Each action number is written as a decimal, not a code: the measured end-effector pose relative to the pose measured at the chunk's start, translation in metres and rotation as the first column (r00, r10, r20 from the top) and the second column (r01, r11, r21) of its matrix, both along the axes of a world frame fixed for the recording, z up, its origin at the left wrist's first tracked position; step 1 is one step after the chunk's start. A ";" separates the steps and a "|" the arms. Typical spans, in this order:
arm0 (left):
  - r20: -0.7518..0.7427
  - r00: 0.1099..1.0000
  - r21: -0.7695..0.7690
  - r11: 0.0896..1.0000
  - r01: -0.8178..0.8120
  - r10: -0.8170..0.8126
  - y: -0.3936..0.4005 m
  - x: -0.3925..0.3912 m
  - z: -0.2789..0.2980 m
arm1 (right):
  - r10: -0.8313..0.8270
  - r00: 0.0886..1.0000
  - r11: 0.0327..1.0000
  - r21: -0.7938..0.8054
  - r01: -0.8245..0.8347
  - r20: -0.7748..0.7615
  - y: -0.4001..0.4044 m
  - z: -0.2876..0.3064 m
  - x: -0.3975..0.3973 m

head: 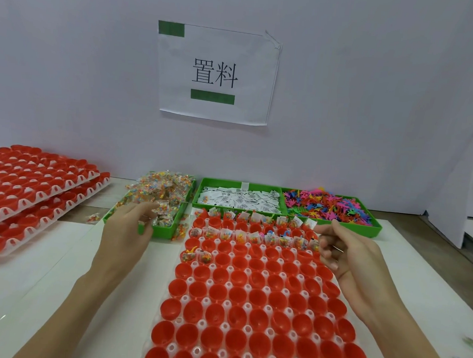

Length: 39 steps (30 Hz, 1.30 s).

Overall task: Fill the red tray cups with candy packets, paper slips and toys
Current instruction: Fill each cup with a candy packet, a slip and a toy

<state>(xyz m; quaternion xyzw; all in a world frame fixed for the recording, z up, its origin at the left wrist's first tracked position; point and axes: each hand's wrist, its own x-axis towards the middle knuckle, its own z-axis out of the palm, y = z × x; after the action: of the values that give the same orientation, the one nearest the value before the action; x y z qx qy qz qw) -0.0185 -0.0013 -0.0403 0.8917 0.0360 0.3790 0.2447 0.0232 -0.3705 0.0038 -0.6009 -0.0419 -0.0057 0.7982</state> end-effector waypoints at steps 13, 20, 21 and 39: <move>0.101 0.994 -0.293 0.953 0.076 -0.048 -0.013 0.000 0.008 | 0.055 0.997 0.960 -0.279 -0.037 0.057 0.002 -0.008 0.002; 0.073 0.915 -0.718 0.616 0.324 -0.397 -0.053 -0.005 0.019 | -0.038 0.907 0.766 -0.571 0.296 0.420 0.015 -0.010 0.005; 0.075 0.903 -0.713 0.611 0.344 -0.422 -0.058 -0.006 0.020 | -0.023 0.891 0.713 -0.618 0.332 0.453 0.018 -0.007 0.008; 0.012 0.913 -0.644 0.695 0.319 -0.408 -0.058 -0.006 0.020 | 0.157 0.980 -0.079 -0.988 0.133 0.119 0.083 0.004 0.177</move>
<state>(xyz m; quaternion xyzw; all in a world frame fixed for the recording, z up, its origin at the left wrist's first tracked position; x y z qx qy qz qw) -0.0248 -0.0592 -0.0198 0.7686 0.0004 0.2285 0.5975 0.2002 -0.2874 0.0081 -0.9887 -0.1166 -0.0250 0.0906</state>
